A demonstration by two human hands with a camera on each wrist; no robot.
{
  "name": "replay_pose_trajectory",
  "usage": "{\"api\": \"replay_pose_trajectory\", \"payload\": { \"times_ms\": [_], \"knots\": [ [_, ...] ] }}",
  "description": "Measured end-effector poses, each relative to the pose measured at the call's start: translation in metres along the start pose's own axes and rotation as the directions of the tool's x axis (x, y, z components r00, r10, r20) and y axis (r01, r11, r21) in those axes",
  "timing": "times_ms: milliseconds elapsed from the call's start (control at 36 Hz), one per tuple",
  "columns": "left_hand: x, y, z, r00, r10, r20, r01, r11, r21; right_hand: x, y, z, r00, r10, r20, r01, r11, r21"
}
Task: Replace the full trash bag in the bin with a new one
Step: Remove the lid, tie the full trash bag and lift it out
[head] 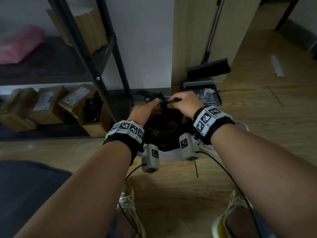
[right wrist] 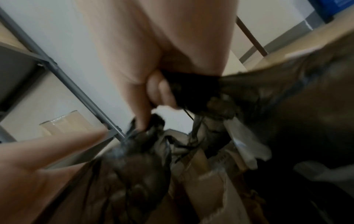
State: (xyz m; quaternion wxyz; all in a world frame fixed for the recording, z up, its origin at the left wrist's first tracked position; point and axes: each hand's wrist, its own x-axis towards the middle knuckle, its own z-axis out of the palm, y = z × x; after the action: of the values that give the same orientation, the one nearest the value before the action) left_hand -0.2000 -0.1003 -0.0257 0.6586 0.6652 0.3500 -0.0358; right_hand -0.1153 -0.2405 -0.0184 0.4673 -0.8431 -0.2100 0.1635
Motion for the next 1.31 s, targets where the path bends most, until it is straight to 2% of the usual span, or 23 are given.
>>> {"api": "replay_pose_trajectory", "payload": {
  "times_ms": [111,194,250,389,472,555,611,750,805,889,944,1028,1111,1305],
  "knots": [
    [0.005,0.001,0.008,0.983,0.179,-0.036,-0.173,0.976,0.133,-0.004,-0.005,-0.004,0.997,-0.028,0.070,0.029,1.000,-0.003],
    [0.007,0.009,0.009,0.959,0.272,-0.077,-0.255,0.950,0.179,-0.005,-0.008,-0.008,0.998,-0.032,0.052,0.034,0.999,-0.030],
    [0.011,0.013,0.005,0.954,0.276,-0.115,-0.262,0.957,0.125,-0.004,-0.010,-0.011,1.000,-0.001,0.000,0.001,0.999,-0.050],
    [0.006,0.035,0.001,0.947,0.312,-0.070,-0.313,0.950,0.000,0.003,-0.012,-0.026,0.990,0.055,-0.131,-0.070,0.992,-0.109],
    [-0.002,0.051,0.000,0.941,0.337,0.004,-0.334,0.933,-0.135,0.005,-0.014,-0.036,0.979,0.020,-0.204,-0.042,0.994,-0.103],
    [-0.010,0.062,0.003,0.933,0.359,0.022,-0.351,0.923,-0.157,0.005,-0.018,-0.042,0.942,-0.080,-0.326,0.018,0.982,-0.188],
    [-0.011,0.068,0.006,0.921,0.389,0.023,-0.386,0.919,-0.076,0.004,-0.022,-0.046,0.910,-0.150,-0.387,0.066,0.973,-0.223],
    [-0.003,0.077,0.016,0.872,0.488,0.018,-0.475,0.837,0.271,-0.008,-0.035,-0.060,0.884,-0.270,-0.382,0.180,0.950,-0.254],
    [-0.001,0.080,0.023,0.855,0.519,-0.008,-0.484,0.803,0.347,-0.013,-0.041,-0.066,0.877,-0.329,-0.349,0.218,0.922,-0.320],
    [-0.003,0.082,0.036,0.831,0.556,0.014,-0.502,0.740,0.447,-0.017,-0.048,-0.072,0.898,-0.376,-0.227,0.269,0.879,-0.394],
    [-0.004,0.082,0.044,0.838,0.544,0.041,-0.506,0.747,0.432,-0.020,-0.051,-0.075,0.916,-0.367,-0.164,0.286,0.882,-0.376],
    [-0.006,0.078,0.055,0.861,0.502,0.082,-0.492,0.781,0.386,-0.023,-0.052,-0.078,0.929,-0.345,-0.135,0.294,0.909,-0.295],
    [-0.012,0.073,0.066,0.871,0.465,0.158,-0.489,0.793,0.362,-0.023,-0.048,-0.082,0.931,-0.335,-0.148,0.293,0.924,-0.247],
    [-0.016,0.065,0.075,0.912,0.297,0.282,-0.396,0.818,0.418,-0.018,-0.038,-0.084,0.928,-0.306,-0.214,0.269,0.945,-0.186]
  ]
}}
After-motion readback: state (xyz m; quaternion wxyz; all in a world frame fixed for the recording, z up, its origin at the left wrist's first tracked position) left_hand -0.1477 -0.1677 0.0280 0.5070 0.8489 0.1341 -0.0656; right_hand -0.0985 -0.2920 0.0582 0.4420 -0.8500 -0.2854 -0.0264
